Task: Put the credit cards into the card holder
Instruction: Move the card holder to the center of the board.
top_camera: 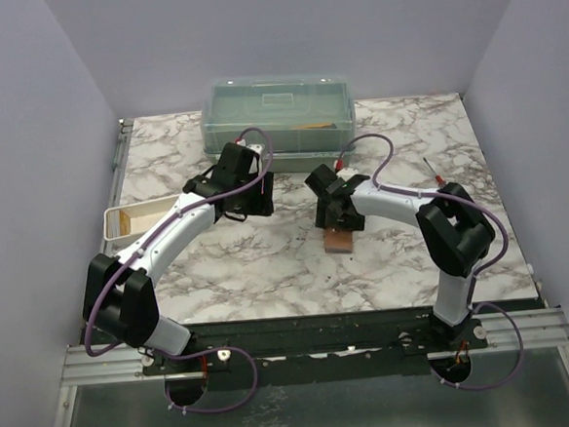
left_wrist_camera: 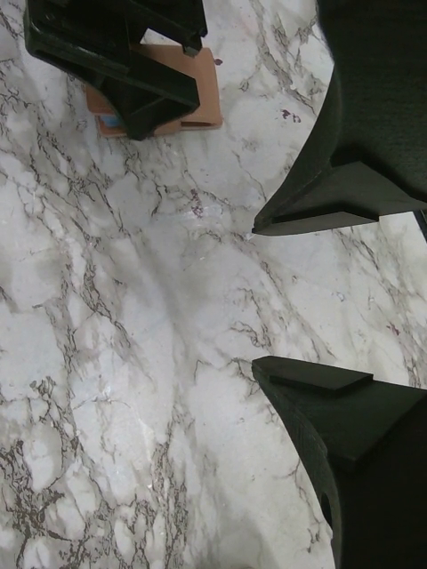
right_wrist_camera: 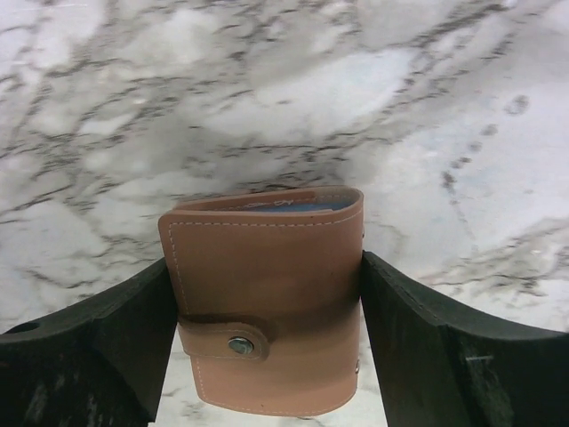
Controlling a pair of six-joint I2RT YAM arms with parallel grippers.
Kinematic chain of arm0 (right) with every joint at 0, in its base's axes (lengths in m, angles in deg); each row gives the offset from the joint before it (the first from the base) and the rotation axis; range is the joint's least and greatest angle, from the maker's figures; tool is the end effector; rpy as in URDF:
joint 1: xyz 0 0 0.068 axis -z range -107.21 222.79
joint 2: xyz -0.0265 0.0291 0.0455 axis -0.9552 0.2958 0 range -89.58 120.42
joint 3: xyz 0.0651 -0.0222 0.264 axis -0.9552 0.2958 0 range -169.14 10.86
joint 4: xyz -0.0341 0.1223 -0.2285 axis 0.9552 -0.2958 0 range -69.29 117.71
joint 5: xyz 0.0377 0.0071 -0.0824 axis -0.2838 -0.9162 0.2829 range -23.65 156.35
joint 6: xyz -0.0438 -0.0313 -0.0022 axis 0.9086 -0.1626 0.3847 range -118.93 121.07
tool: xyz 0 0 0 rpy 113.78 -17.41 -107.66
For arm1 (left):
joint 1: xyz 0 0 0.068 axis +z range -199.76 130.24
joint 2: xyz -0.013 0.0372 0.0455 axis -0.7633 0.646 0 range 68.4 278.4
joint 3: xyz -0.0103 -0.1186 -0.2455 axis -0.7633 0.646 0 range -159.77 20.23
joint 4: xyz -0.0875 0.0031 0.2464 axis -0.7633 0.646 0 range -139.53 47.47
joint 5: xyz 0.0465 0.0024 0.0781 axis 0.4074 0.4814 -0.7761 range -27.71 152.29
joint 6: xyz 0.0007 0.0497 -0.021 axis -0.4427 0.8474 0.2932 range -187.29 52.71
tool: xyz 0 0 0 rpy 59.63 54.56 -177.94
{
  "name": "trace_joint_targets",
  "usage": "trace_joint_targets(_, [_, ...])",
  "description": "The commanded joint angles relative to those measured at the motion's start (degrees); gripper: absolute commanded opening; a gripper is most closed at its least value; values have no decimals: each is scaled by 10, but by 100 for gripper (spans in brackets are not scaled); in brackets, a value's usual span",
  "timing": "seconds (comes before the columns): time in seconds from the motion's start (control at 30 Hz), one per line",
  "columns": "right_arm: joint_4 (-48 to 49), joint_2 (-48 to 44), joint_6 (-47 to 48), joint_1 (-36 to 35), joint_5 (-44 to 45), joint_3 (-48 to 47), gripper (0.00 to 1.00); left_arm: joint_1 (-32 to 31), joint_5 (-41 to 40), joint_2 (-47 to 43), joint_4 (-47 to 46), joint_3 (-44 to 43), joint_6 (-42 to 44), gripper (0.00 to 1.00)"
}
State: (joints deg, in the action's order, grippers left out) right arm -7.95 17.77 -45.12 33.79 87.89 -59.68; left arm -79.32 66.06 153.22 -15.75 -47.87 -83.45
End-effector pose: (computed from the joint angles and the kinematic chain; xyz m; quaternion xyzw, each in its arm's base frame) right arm 0.2903 0.2183 0.1647 0.0893 0.9672 -0.0347 0.2352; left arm 0.2753 -0.1588 0.2789 0.1208 0.9330 -0.1597 0.2991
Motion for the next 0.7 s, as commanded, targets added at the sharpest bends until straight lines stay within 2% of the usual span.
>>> trace_joint_targets(0.0, [-28,-51,4,53,34,50,77,4,19,-6,-10,6,9,63])
trace_joint_targets(0.13, [6,-136,24,163,0,134,77,4,23,-8,-10,8,9,63])
trace_joint_targets(0.33, [49,-259,60,378,-57,239,77,4,35,-11,-11,8,8,63])
trace_joint_targets(0.5, [47,-275,54,470,-22,255,72,5,41,-12,-14,11,7,62])
trace_joint_targets(0.6, [63,-271,53,530,-36,264,71,4,45,-11,-15,12,5,62])
trace_joint_targets(0.67, [58,-260,38,549,-34,256,78,5,50,-9,-16,12,5,62])
